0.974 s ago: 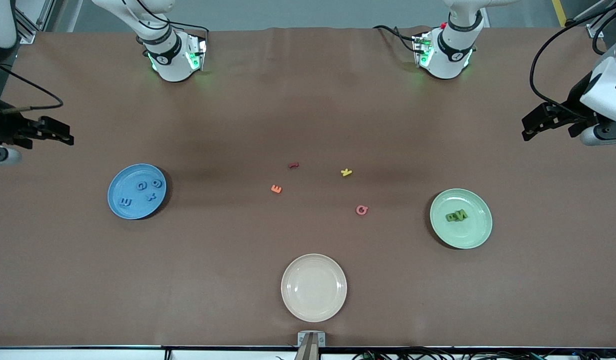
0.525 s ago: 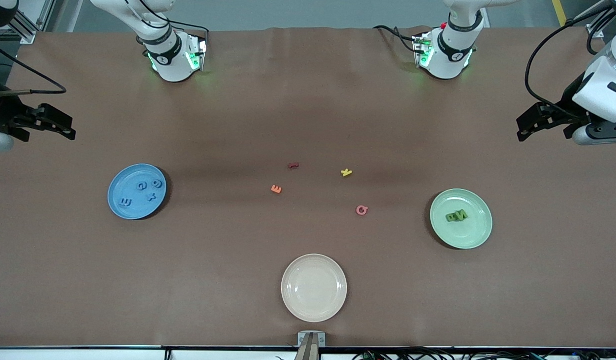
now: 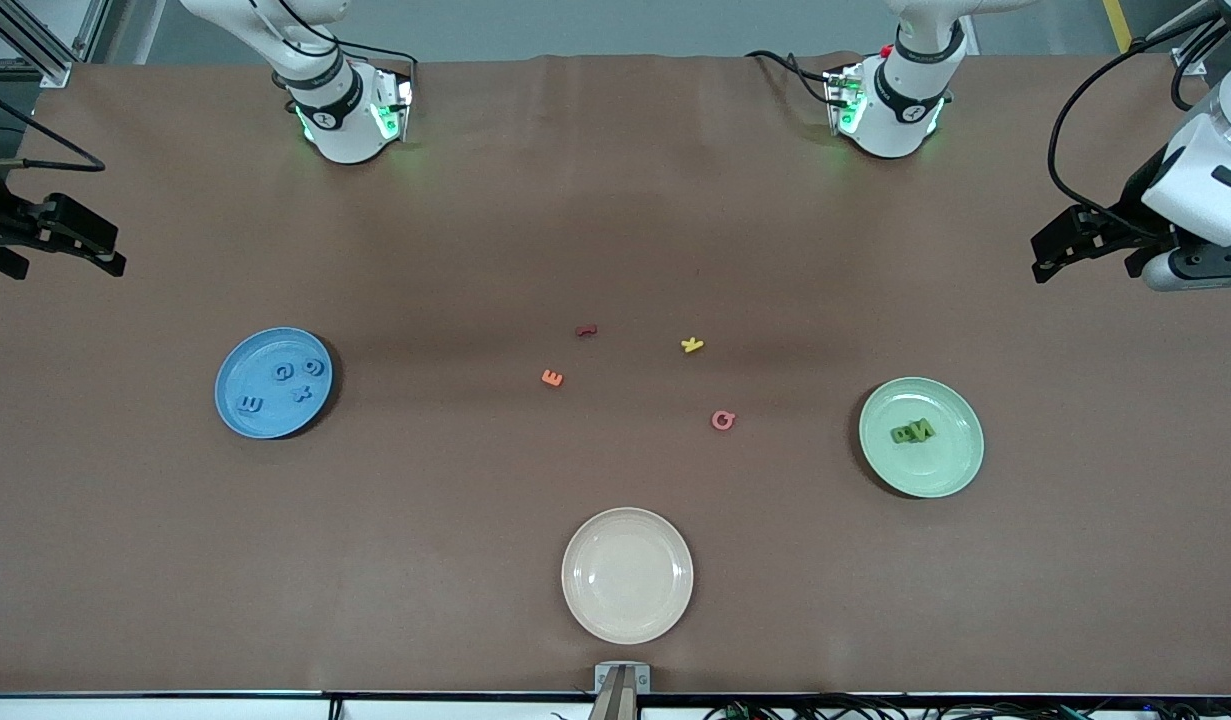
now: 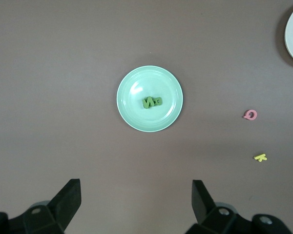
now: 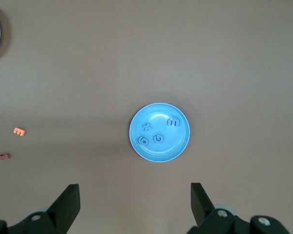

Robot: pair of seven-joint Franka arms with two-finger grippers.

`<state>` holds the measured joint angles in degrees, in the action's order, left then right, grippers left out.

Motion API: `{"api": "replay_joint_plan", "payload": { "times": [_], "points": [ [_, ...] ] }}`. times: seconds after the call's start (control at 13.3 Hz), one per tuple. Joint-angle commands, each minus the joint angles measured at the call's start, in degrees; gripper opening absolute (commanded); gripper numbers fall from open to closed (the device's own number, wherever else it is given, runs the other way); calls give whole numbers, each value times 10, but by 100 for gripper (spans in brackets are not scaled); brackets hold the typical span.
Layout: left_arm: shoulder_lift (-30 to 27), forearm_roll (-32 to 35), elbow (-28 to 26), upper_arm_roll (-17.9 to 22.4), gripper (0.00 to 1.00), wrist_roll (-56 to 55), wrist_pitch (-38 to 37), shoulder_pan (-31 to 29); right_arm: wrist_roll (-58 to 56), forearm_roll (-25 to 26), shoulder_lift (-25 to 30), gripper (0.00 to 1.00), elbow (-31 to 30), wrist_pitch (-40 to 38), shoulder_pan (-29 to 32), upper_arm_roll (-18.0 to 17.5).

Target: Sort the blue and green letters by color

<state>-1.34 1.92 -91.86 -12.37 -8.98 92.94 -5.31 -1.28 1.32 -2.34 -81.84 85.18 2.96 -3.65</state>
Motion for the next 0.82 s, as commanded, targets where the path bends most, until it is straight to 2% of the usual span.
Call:
{"api": "replay_joint_plan", "payload": {
  "times": [0.0, 0.75],
  "points": [
    [-8, 3, -6, -2, 100, -3, 4, 0, 8, 1, -9, 100, 19, -6, 1, 0],
    [-11, 4, 16, 1, 100, -1, -16, -5, 8, 3, -9, 100, 19, -5, 1, 0]
  ]
}}
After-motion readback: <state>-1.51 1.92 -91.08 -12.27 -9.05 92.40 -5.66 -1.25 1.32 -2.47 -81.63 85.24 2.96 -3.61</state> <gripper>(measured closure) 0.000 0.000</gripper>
